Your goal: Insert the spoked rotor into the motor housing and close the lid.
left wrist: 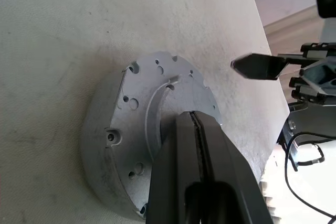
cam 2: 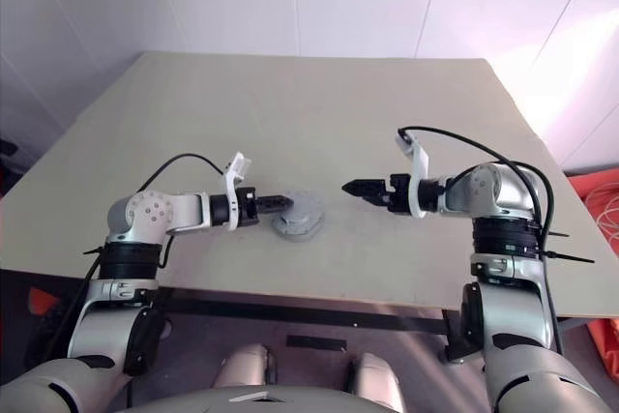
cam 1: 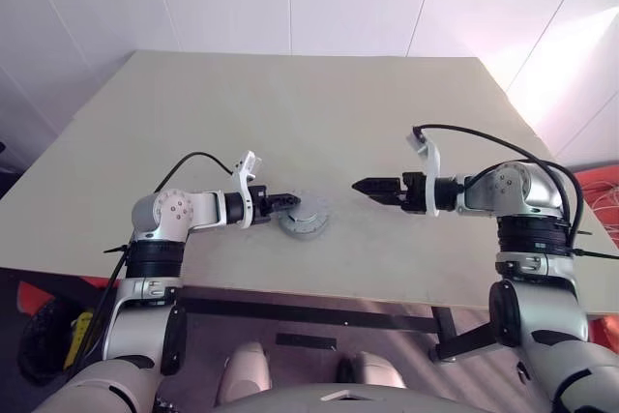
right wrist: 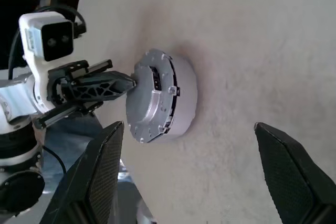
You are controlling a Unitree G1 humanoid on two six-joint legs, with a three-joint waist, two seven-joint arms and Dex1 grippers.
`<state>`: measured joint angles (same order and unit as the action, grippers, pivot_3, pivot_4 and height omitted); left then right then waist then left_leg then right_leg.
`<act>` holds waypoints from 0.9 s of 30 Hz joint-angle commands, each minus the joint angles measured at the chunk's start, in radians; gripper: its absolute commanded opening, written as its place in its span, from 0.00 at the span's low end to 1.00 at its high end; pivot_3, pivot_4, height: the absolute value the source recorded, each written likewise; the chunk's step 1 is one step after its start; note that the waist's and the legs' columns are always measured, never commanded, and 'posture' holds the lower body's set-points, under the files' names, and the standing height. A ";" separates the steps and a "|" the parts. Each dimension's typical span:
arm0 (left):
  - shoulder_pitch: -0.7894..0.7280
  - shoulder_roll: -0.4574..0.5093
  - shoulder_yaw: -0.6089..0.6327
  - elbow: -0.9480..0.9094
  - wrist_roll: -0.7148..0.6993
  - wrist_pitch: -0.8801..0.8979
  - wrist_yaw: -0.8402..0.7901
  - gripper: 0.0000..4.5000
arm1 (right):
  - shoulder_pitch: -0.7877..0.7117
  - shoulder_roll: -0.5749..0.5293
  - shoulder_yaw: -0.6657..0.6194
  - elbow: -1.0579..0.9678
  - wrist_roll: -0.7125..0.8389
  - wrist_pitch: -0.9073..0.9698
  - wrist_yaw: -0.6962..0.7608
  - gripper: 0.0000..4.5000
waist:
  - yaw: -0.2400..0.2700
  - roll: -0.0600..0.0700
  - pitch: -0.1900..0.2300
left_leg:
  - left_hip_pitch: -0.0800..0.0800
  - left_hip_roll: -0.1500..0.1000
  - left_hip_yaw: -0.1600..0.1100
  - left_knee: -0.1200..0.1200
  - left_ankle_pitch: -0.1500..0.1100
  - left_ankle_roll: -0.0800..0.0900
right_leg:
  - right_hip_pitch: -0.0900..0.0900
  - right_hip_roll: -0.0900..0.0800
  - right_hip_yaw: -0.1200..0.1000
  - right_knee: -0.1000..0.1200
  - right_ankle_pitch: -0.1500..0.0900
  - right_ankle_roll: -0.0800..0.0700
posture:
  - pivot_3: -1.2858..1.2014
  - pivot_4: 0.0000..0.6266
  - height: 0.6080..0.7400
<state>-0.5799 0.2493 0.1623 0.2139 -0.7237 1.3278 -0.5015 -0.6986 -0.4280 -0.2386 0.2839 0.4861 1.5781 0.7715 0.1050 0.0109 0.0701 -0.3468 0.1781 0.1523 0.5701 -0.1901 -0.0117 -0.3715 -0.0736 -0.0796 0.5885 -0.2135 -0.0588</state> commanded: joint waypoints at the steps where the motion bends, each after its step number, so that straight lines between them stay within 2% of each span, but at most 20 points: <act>1: 0.014 0.011 -0.016 0.010 0.026 0.004 0.012 0.00 | 0.034 0.016 -0.025 -0.032 0.083 0.036 -0.079 1.00 | 0.003 0.000 0.000 | 0.000 0.000 0.000 0.000 0.000 0.000 | 0.000 0.000 0.000 0.000 -0.001 0.001 | 0.52 0.00 1.00; 6: 0.017 0.013 -0.016 0.007 0.027 0.001 0.012 0.00 | 0.076 0.069 -0.020 -0.059 0.152 0.036 -0.174 1.00 | 0.005 0.001 -0.001 | 0.001 0.000 0.000 -0.001 0.001 -0.001 | 0.000 0.000 0.000 0.000 -0.002 0.004 | 0.52 0.00 1.00; 13: 0.017 0.014 -0.017 0.001 0.027 -0.001 0.016 0.00 | 0.069 0.246 -0.108 -0.030 0.147 0.036 -0.297 1.00 | 0.001 0.001 -0.001 | 0.005 0.000 0.000 -0.006 0.003 -0.005 | 0.002 0.000 0.000 0.000 -0.003 0.005 | 0.52 0.00 1.00; 19: 0.019 0.019 -0.015 -0.006 0.026 0.002 0.017 0.00 | 0.035 0.361 -0.171 -0.013 0.129 0.028 -0.356 1.00 | -0.002 0.001 -0.001 | 0.004 0.000 0.000 -0.007 0.003 -0.006 | 0.000 0.000 0.000 0.000 -0.003 0.005 | 0.52 0.00 1.00; 27: 0.018 0.018 -0.018 -0.008 0.027 -0.001 0.019 0.00 | -0.036 0.456 -0.238 0.070 0.126 -0.047 -0.398 1.00 | -0.013 0.001 -0.001 | 0.006 0.001 0.001 -0.009 0.006 -0.010 | 0.000 0.001 0.000 0.000 -0.003 0.005 | 0.52 0.00 1.00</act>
<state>-0.5729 0.2648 0.1634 0.2081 -0.7183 1.3170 -0.4964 -0.6730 -0.0243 -0.4657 0.3386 0.5826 1.5650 0.3814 0.0918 0.0121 0.0691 -0.3409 0.1796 0.1534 0.5607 -0.1838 -0.0226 -0.3713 -0.0727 -0.0795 0.5887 -0.2163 -0.0536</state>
